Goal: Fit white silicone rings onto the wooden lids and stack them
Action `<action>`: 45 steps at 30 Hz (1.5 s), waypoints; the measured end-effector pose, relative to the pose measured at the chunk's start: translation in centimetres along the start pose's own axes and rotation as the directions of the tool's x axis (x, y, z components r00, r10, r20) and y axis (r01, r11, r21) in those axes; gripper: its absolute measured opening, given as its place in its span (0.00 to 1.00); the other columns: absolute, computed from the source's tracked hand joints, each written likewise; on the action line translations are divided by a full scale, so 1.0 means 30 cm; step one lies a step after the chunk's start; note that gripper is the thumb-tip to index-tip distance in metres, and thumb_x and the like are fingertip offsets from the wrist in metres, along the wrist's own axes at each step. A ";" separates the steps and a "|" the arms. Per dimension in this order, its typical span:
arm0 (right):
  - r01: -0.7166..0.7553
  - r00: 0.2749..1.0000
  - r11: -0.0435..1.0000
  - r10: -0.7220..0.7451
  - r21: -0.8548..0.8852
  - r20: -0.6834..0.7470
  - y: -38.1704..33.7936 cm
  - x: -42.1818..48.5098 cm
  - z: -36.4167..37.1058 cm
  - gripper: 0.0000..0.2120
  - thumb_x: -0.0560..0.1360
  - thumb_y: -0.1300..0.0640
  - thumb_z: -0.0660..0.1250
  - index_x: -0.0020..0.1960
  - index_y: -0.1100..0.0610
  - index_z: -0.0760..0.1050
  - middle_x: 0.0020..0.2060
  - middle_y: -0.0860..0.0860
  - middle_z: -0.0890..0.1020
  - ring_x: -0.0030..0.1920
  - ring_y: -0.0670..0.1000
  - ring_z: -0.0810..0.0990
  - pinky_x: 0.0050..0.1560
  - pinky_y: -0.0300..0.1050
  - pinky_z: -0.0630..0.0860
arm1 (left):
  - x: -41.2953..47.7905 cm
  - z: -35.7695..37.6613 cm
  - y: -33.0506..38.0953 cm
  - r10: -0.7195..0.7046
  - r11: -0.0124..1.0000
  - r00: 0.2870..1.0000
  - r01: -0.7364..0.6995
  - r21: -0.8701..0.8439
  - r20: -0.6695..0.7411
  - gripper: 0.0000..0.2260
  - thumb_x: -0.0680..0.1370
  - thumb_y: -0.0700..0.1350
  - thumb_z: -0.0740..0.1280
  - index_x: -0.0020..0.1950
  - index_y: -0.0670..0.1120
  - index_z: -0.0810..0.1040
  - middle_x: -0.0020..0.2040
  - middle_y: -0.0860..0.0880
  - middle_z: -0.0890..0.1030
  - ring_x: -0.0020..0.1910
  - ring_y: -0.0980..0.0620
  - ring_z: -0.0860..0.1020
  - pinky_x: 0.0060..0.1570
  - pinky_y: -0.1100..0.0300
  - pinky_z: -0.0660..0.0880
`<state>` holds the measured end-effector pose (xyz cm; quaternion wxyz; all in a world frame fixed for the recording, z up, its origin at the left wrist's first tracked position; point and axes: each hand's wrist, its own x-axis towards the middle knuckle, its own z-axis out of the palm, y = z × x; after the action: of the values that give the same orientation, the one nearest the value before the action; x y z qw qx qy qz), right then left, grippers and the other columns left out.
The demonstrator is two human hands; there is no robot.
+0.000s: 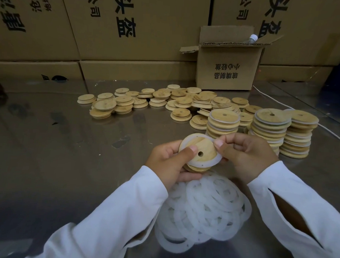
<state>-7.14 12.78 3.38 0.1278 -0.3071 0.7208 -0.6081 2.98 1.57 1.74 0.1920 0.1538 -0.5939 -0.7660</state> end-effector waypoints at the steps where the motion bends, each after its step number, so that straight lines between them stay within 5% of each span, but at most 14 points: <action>1: -0.001 1.000 1.000 0.001 0.020 0.006 -0.002 0.000 0.001 0.08 0.73 0.61 0.66 0.36 0.53 0.78 0.30 0.52 0.80 0.28 0.42 0.76 0.32 0.27 0.73 | 0.001 -0.001 0.002 -0.010 1.000 1.000 0.010 -0.027 0.005 0.07 0.77 0.40 0.63 0.45 0.46 0.81 0.39 0.45 0.84 0.37 0.48 0.83 0.31 0.63 0.79; 6: -0.004 1.000 0.990 0.007 0.144 -0.017 -0.013 -0.001 -0.001 0.09 0.71 0.62 0.68 0.34 0.52 0.78 0.25 0.47 0.81 0.28 0.41 0.77 0.33 0.30 0.76 | 0.001 -0.002 0.010 -0.005 0.998 1.000 0.006 -0.063 0.026 0.07 0.77 0.41 0.63 0.46 0.45 0.81 0.40 0.43 0.84 0.38 0.45 0.83 0.30 0.63 0.78; 16: 0.058 0.981 0.998 -0.063 -0.033 -0.183 -0.009 -0.021 0.027 0.07 0.63 0.50 0.70 0.34 0.53 0.77 0.32 0.51 0.80 0.35 0.50 0.79 0.34 0.33 0.73 | 0.004 -0.001 0.013 0.088 0.990 0.994 -0.095 -0.108 -0.063 0.06 0.76 0.42 0.64 0.48 0.48 0.80 0.45 0.44 0.83 0.40 0.47 0.84 0.31 0.63 0.78; 23: 0.117 0.980 0.992 -0.123 -0.046 -0.157 0.000 -0.018 0.024 0.05 0.68 0.55 0.69 0.34 0.53 0.77 0.32 0.49 0.81 0.35 0.48 0.80 0.35 0.28 0.73 | 0.006 -0.007 -0.004 0.158 0.986 0.986 -0.160 -0.040 -0.058 0.06 0.75 0.42 0.65 0.49 0.47 0.80 0.47 0.45 0.84 0.48 0.46 0.82 0.44 0.57 0.80; 26: 0.160 0.976 0.985 -0.167 -0.061 -0.137 -0.003 -0.021 0.021 0.06 0.71 0.57 0.67 0.35 0.52 0.76 0.33 0.48 0.82 0.38 0.49 0.80 0.40 0.34 0.77 | 0.008 -0.013 -0.005 0.189 0.982 0.980 -0.187 0.036 -0.059 0.06 0.74 0.39 0.67 0.50 0.45 0.80 0.45 0.45 0.84 0.46 0.48 0.81 0.50 0.56 0.79; 31: 0.240 0.964 0.956 -0.255 -0.169 -0.071 -0.006 -0.030 0.031 0.06 0.72 0.58 0.66 0.37 0.50 0.75 0.35 0.47 0.81 0.41 0.51 0.80 0.47 0.49 0.77 | 0.006 -0.013 -0.013 0.260 0.938 0.964 -0.237 0.254 -0.059 0.04 0.71 0.42 0.70 0.46 0.46 0.80 0.40 0.48 0.83 0.38 0.56 0.80 0.40 0.65 0.77; 40: 0.164 0.986 0.980 -0.166 -0.115 0.000 -0.006 -0.020 0.012 0.08 0.72 0.59 0.68 0.35 0.51 0.77 0.33 0.47 0.81 0.35 0.46 0.79 0.41 0.37 0.76 | 0.008 -0.016 -0.005 0.190 0.957 0.979 -0.168 0.237 -0.071 0.02 0.72 0.44 0.69 0.43 0.47 0.81 0.37 0.50 0.82 0.37 0.56 0.79 0.37 0.66 0.76; 45: 0.139 0.990 0.987 -0.137 -0.085 0.022 -0.008 -0.022 0.010 0.08 0.71 0.59 0.68 0.34 0.52 0.77 0.32 0.49 0.81 0.34 0.47 0.78 0.41 0.36 0.75 | 0.000 -0.012 0.002 0.166 0.970 0.983 -0.149 0.192 -0.077 0.05 0.72 0.45 0.69 0.44 0.44 0.81 0.39 0.46 0.81 0.40 0.50 0.79 0.44 0.57 0.76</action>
<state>-6.40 12.93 3.41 0.0777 -0.3665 0.7224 -0.5812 3.15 1.26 1.72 0.2644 0.1587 -0.6633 -0.6818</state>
